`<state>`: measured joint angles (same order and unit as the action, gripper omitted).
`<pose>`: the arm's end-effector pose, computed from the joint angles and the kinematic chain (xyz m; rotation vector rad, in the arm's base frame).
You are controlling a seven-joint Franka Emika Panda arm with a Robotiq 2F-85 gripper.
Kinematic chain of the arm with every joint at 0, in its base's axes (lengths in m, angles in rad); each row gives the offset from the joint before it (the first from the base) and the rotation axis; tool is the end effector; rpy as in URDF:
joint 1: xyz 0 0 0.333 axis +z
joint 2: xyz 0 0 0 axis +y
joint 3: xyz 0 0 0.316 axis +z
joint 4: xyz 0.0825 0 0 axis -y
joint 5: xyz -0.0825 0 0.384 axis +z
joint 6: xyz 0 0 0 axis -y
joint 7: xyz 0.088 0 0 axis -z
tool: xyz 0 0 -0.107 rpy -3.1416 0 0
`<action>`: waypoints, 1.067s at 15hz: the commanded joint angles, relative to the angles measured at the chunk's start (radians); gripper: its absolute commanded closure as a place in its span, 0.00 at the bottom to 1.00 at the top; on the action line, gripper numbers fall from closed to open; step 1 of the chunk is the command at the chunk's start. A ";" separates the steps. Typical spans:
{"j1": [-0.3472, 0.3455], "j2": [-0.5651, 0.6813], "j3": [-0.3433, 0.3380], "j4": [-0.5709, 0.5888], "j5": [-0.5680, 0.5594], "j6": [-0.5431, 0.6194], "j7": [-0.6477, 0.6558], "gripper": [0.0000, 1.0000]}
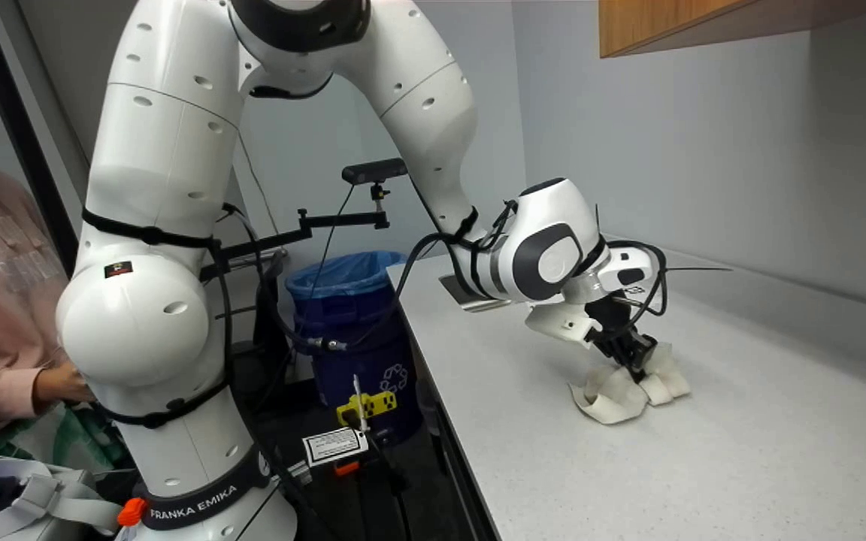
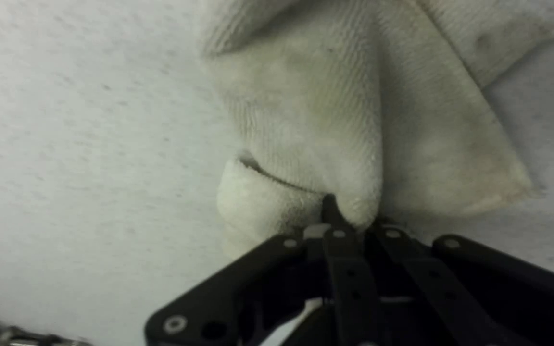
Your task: Move the towel to the right then wipe the countertop
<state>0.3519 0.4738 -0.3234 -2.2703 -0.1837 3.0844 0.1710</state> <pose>0.5620 0.0296 0.1936 2.9434 0.1462 0.5460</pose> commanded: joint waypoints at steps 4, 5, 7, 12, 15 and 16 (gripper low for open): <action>0.081 -0.064 -0.225 -0.146 0.021 0.099 0.040 0.98; 0.097 -0.073 -0.247 -0.158 0.006 0.101 0.065 0.98; 0.143 -0.085 -0.283 -0.173 0.006 0.094 0.082 0.98; 0.306 -0.150 -0.340 -0.187 -0.003 0.061 0.126 0.98; 0.373 -0.206 -0.341 -0.185 -0.006 0.037 0.142 0.98; 0.388 -0.224 -0.339 -0.184 -0.007 0.026 0.143 0.98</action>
<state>0.6796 0.3413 -0.6390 -2.4284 -0.1835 3.1588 0.3036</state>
